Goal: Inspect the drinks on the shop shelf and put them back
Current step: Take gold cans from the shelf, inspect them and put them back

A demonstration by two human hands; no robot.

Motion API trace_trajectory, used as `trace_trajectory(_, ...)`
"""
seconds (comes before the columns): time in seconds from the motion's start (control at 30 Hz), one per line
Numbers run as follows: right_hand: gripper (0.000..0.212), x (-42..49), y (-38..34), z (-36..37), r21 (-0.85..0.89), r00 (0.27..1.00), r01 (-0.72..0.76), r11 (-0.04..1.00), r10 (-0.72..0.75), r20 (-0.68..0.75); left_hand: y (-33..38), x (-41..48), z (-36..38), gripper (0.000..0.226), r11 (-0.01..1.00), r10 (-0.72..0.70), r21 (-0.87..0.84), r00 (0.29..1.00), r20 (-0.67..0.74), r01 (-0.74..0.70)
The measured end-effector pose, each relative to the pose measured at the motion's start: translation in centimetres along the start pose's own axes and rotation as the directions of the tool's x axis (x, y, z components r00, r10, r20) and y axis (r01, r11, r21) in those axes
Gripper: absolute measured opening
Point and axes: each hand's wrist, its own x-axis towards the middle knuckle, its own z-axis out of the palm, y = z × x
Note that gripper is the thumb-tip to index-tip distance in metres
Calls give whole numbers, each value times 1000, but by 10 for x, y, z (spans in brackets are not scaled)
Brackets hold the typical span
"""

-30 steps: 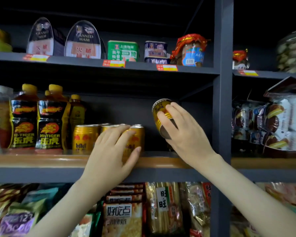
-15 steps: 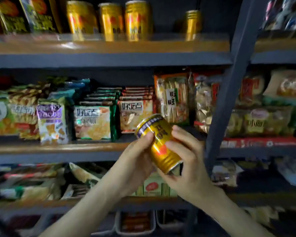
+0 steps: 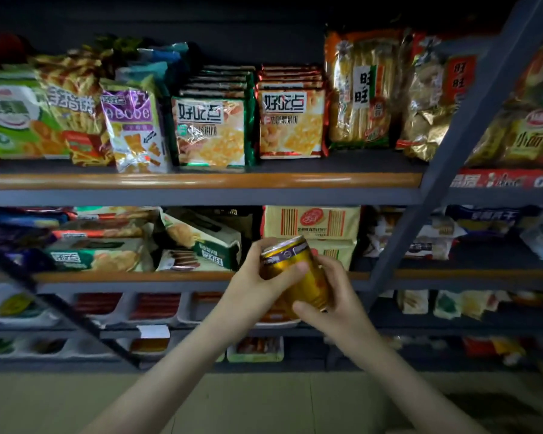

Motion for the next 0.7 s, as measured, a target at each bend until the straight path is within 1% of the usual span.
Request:
trace_trajectory(0.03,76,2,4,-6,78,998,-65,995,65,4,-4,-2,-4,59,1000,-11,1,999,46,11)
trace_trajectory(0.07,84,4,5,-10,176,991,-133,975,131,20,-6,-4,-9,45,999,-21,28,997,76,19)
trace_trajectory(0.1,90,6,5,-16,290,981,-192,938,177,75,-7,-5,-15,39,998,-31,61,995,98,25)
trace_trajectory(0.17,96,10,2,-21,472,954,-297,830,239,180,-11,-4,-23,41,994,-41,102,989,143,26)
trace_trajectory(0.2,93,12,-1,-23,525,934,-355,774,272,232,-11,-4,-23,47,995,-26,97,984,175,9)
trace_trajectory(0.23,88,12,-5,-24,547,921,-386,743,274,278,-9,-4,-22,54,996,-14,89,979,205,-4)
trace_trajectory(0.3,72,12,-9,-24,521,885,-452,724,288,367,-7,-2,-19,65,997,25,71,971,238,-43)
trace_trajectory(0.37,63,13,-14,-25,444,856,-499,744,342,389,-2,0,-17,68,990,70,104,962,263,-101)
trace_trajectory(0.43,64,18,-14,-29,389,834,-545,743,431,345,2,4,-16,57,975,75,183,961,267,-127)
trace_trajectory(0.47,67,20,-14,-31,368,824,-562,741,461,329,2,7,-15,51,973,51,206,969,241,-103)
trace_trajectory(0.5,71,22,-14,-33,352,821,-567,745,474,320,2,9,-13,46,977,19,206,980,200,-61)
trace_trajectory(0.53,75,24,-14,-35,335,816,-575,747,490,308,-2,12,-11,48,983,-26,186,988,151,-2)
trace_trajectory(0.6,79,29,-13,-37,295,829,-557,776,496,259,-9,19,-7,62,985,-152,94,987,59,146)
trace_trajectory(0.63,75,31,-14,-39,266,850,-526,808,483,212,-13,21,-4,67,974,-227,24,973,33,226)
trace_trajectory(0.7,65,35,-15,-42,211,890,-455,865,432,149,-18,23,3,64,909,-380,-163,924,46,383)
